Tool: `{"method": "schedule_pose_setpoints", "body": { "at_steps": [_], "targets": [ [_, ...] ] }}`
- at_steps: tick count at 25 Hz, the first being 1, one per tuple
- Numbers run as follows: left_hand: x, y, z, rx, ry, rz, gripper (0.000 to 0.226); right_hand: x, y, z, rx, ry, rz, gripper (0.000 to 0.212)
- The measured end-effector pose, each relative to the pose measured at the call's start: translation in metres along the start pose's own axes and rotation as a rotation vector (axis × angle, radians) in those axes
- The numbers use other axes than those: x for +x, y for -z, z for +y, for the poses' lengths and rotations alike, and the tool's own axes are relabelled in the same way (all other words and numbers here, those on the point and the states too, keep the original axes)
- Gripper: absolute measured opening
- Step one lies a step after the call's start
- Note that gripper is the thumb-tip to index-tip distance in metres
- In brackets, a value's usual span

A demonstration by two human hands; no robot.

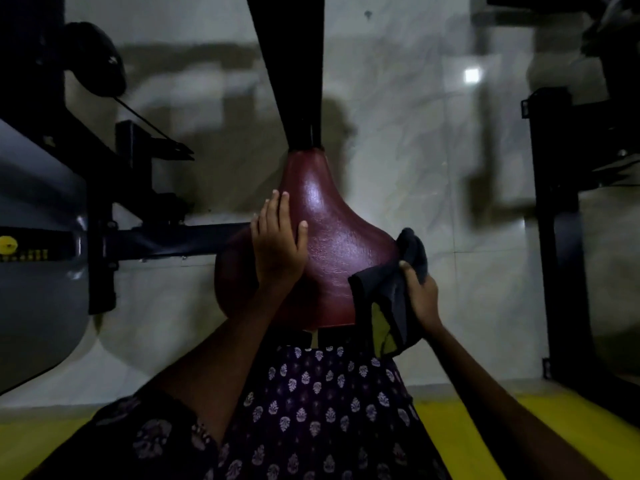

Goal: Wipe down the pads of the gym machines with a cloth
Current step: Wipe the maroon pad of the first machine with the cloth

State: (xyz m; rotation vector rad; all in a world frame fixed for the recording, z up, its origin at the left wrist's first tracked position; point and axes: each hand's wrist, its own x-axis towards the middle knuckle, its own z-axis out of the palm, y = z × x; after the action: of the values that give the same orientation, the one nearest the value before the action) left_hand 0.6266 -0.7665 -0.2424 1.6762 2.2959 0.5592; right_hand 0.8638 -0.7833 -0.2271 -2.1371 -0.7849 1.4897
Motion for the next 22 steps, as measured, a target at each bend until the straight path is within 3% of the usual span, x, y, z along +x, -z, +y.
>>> {"method": "schedule_pose_setpoints", "body": {
  "at_steps": [2, 5, 8, 12, 17, 22],
  "targets": [
    [0.001, -0.001, 0.001, 0.021, 0.003, -0.006, 0.056, -0.029, -0.018, 0.021, 0.104, -0.011, 0.098, 0.041],
    [0.001, -0.002, 0.000, 0.031, -0.002, 0.000, 0.056, -0.059, -0.054, 0.031, -0.176, 0.188, 0.247, 0.068],
    [-0.002, -0.004, -0.001, -0.001, 0.016, 0.015, 0.055, -0.048, -0.062, 0.015, -0.342, 0.269, 0.370, 0.072],
    [-0.004, -0.004, 0.004, -0.022, 0.049, 0.011, 0.055, 0.003, -0.044, -0.028, -0.435, 0.264, 0.244, 0.056],
    [-0.003, -0.002, 0.003, -0.061, 0.063, -0.042, 0.056, 0.028, -0.072, -0.082, -0.853, 0.361, 0.109, 0.058],
    [-0.004, -0.004, 0.001, -0.084, 0.051, -0.056, 0.054, 0.034, -0.115, -0.122, -0.792, 0.385, 0.014, 0.058]
  ]
}}
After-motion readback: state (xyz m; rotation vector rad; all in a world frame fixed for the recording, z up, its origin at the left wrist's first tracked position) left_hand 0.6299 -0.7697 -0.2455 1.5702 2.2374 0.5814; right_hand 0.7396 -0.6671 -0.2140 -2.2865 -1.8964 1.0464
